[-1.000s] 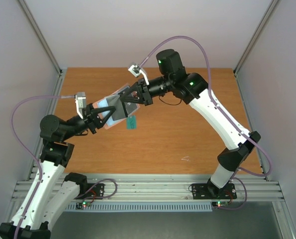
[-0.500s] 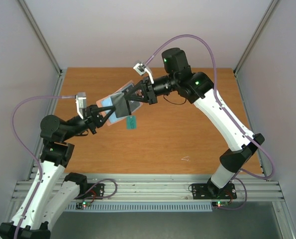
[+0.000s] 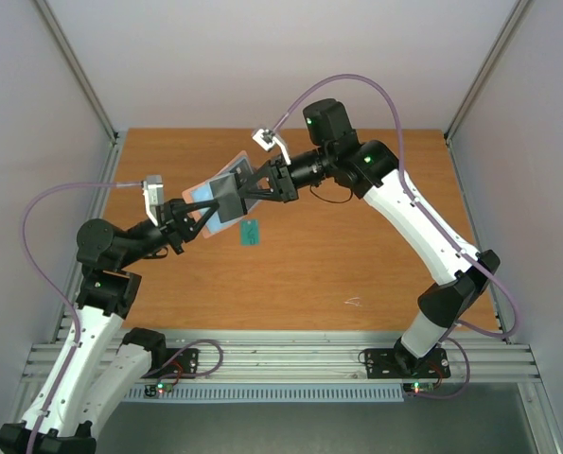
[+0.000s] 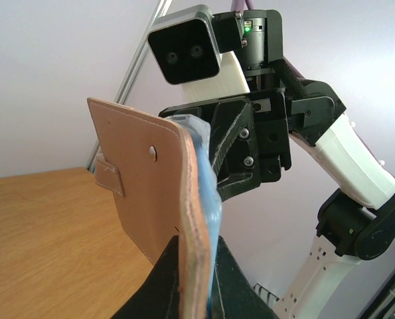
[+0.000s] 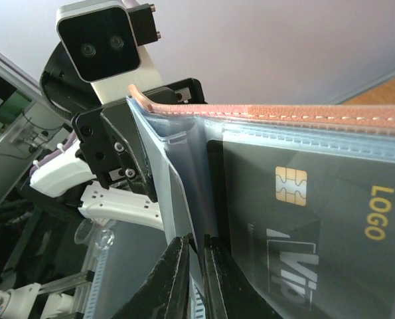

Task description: Take the credit cards out of the card holder

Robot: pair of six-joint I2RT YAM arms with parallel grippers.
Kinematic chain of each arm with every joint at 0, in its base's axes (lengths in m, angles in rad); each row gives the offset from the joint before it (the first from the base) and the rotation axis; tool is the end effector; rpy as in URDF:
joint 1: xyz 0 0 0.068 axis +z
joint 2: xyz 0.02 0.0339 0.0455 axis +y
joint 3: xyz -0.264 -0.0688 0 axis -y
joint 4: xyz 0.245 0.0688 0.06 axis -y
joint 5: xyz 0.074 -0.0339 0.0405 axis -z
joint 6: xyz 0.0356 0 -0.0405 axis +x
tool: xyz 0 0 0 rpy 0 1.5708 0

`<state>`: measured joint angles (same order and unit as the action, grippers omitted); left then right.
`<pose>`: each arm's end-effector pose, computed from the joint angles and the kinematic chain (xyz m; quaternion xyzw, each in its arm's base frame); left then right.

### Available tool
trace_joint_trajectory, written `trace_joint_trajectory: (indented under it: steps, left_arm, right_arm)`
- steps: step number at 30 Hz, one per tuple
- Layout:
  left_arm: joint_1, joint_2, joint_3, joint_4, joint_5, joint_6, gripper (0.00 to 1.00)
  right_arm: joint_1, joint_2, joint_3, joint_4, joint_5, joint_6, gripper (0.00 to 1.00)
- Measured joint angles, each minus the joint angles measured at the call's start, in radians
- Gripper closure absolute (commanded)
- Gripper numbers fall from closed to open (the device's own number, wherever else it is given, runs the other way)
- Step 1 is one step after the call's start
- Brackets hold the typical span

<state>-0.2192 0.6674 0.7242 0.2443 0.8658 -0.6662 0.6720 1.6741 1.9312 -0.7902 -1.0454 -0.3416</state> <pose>0.1371 -0.0583 0.3795 0.2100 0.5998 -0.5379 0.5539 0.2532 0.2408 0.4497 -0.5817 0.5377 0.4983 0.3525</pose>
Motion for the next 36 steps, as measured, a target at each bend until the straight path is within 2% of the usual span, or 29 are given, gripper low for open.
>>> trace_joint_trajectory:
  steps: [7,10,14,18,22,28,31,36]
  left_arm:
    - [0.000,0.000,-0.002,0.004,-0.006,0.000,1.00]
    - [0.001,0.000,-0.002,0.008,-0.007,0.000,1.00]
    - [0.002,0.000,-0.002,0.008,-0.010,-0.003,1.00]
    - [0.002,-0.001,-0.002,0.007,-0.017,-0.007,0.99]
    - [0.001,0.000,-0.005,0.006,-0.022,-0.011,0.93]
    - [0.004,0.000,-0.008,0.000,-0.026,-0.014,0.92]
    - [0.006,0.000,-0.008,0.000,-0.032,-0.014,0.99]
    - [0.006,-0.004,-0.010,-0.018,-0.065,-0.009,1.00]
  right_arm:
    - [0.000,0.000,-0.011,0.025,-0.034,0.021,0.93]
    - [-0.001,0.000,-0.014,0.040,-0.063,0.033,0.99]
    - [-0.002,0.000,-0.016,0.050,-0.095,0.038,0.99]
    - [-0.011,0.000,-0.016,0.047,-0.089,0.026,0.99]
    - [-0.023,-0.004,-0.019,0.027,-0.079,0.012,0.99]
    - [-0.051,-0.024,-0.019,-0.012,-0.053,-0.008,0.99]
    - [-0.068,-0.040,-0.018,-0.039,-0.035,-0.023,0.99]
    - [-0.086,-0.042,0.006,-0.094,0.019,-0.042,0.99]
